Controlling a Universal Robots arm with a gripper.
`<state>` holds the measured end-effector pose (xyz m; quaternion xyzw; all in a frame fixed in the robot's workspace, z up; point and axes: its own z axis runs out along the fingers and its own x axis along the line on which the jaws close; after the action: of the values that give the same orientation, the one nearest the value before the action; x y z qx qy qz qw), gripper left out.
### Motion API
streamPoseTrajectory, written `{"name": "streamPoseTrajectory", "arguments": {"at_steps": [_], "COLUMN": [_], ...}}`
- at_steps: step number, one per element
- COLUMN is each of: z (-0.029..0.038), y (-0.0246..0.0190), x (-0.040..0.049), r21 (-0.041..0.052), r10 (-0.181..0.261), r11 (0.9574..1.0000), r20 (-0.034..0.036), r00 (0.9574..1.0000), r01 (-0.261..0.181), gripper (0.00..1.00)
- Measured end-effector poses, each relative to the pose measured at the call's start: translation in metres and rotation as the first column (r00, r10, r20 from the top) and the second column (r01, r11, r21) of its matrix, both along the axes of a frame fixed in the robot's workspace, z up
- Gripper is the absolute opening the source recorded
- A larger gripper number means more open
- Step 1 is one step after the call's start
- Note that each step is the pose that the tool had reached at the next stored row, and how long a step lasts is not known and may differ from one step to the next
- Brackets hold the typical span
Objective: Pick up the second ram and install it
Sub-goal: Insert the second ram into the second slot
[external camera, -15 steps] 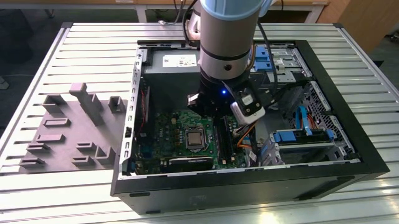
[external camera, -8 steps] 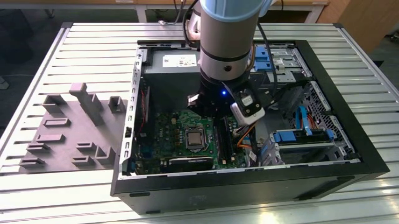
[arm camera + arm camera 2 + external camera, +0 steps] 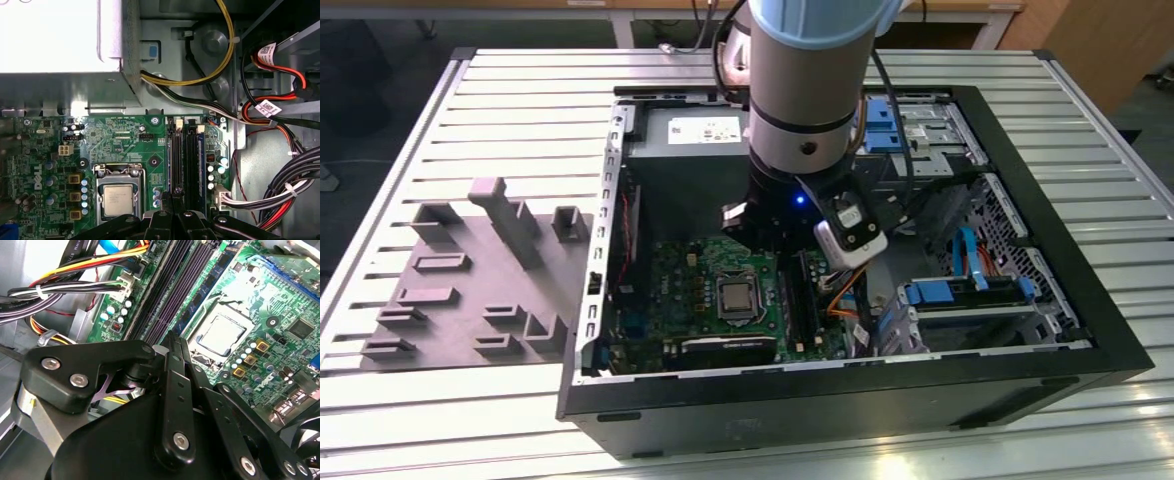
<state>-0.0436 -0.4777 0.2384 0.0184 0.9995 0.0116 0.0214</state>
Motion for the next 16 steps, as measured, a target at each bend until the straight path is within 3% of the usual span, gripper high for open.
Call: {"name": "streamPoseTrajectory", "arguments": {"at_steps": [16], "z": [-0.0013], "y": [0.0], "x": [0.0047], "r21": [0.0036], "r10": [0.0], "r11": [1.0], "r20": [-0.0001], "r00": [1.0], "r01": [0.0], "gripper": [0.11]}}
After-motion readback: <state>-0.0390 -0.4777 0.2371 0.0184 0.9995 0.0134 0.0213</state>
